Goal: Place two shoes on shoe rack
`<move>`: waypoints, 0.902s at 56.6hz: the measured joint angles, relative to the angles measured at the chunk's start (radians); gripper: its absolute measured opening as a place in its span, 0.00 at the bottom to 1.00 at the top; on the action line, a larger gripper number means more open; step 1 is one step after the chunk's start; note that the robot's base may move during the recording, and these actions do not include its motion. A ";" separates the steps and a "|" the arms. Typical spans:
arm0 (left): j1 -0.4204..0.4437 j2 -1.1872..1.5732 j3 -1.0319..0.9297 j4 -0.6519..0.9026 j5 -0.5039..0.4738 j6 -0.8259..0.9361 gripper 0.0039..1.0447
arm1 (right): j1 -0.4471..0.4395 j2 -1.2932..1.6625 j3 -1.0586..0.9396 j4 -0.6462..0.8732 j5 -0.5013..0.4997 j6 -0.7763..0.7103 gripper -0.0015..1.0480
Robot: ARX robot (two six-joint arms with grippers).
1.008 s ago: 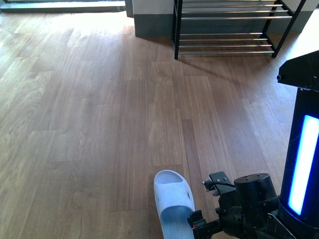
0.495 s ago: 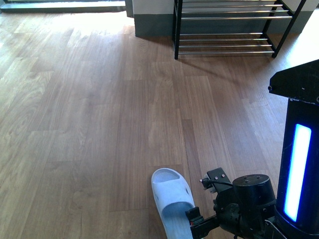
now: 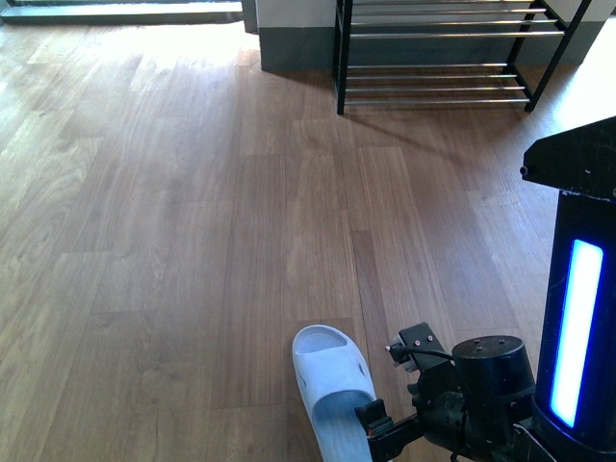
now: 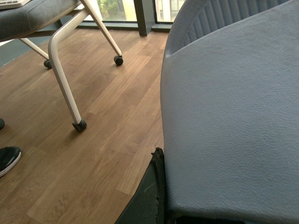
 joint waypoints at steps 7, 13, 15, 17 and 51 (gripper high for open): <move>0.000 0.000 0.000 0.000 0.000 0.000 0.02 | 0.000 0.000 0.000 -0.010 0.019 -0.008 0.91; 0.000 0.000 0.000 0.000 0.000 0.000 0.02 | 0.002 0.000 -0.001 -0.007 0.035 -0.008 0.91; 0.000 0.000 0.000 0.000 0.000 0.000 0.02 | 0.002 0.000 -0.001 -0.006 0.035 -0.008 0.91; 0.000 0.000 0.000 0.000 0.000 0.000 0.02 | 0.002 0.000 -0.001 -0.006 0.038 -0.008 0.91; 0.000 0.000 0.000 0.000 0.000 0.000 0.02 | 0.016 0.009 0.021 0.023 0.157 -0.122 0.91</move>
